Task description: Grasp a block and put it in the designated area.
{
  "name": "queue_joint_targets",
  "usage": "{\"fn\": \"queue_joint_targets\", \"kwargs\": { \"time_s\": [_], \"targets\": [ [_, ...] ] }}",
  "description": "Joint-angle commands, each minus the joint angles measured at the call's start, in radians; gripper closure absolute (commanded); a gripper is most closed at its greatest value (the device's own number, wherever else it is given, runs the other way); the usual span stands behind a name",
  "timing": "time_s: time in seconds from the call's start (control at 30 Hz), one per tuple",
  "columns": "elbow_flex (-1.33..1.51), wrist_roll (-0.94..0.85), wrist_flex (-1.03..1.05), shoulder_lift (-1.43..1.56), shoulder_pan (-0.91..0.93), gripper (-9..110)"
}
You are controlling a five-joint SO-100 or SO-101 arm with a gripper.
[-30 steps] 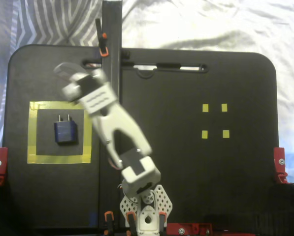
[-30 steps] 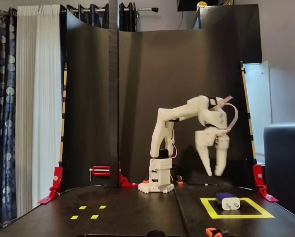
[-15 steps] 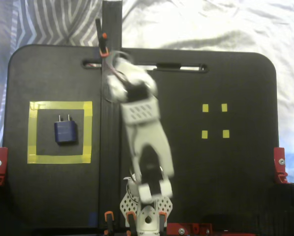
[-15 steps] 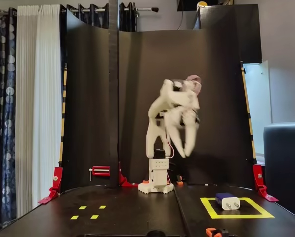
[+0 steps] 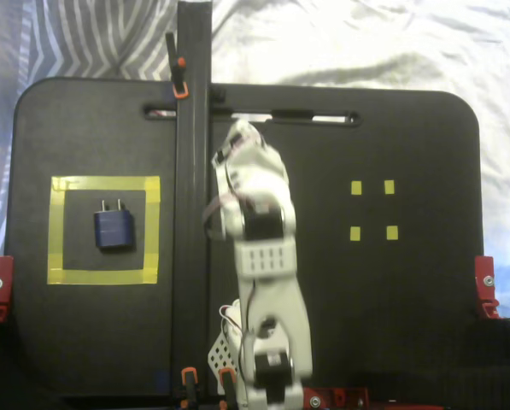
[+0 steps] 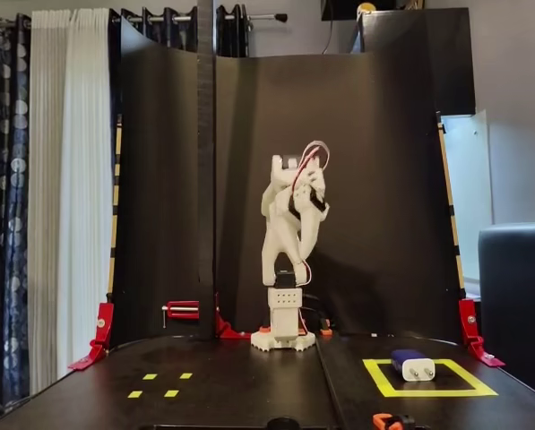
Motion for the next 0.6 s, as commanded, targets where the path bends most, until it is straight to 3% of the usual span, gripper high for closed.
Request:
{"fn": "queue_joint_targets", "kwargs": {
  "time_s": [0.0, 0.57],
  "targets": [
    [0.077, 0.069, -0.084, 0.109, 0.012, 102],
    [0.482, 0.466, -0.215, 0.537, 0.044, 102]
  ]
}}
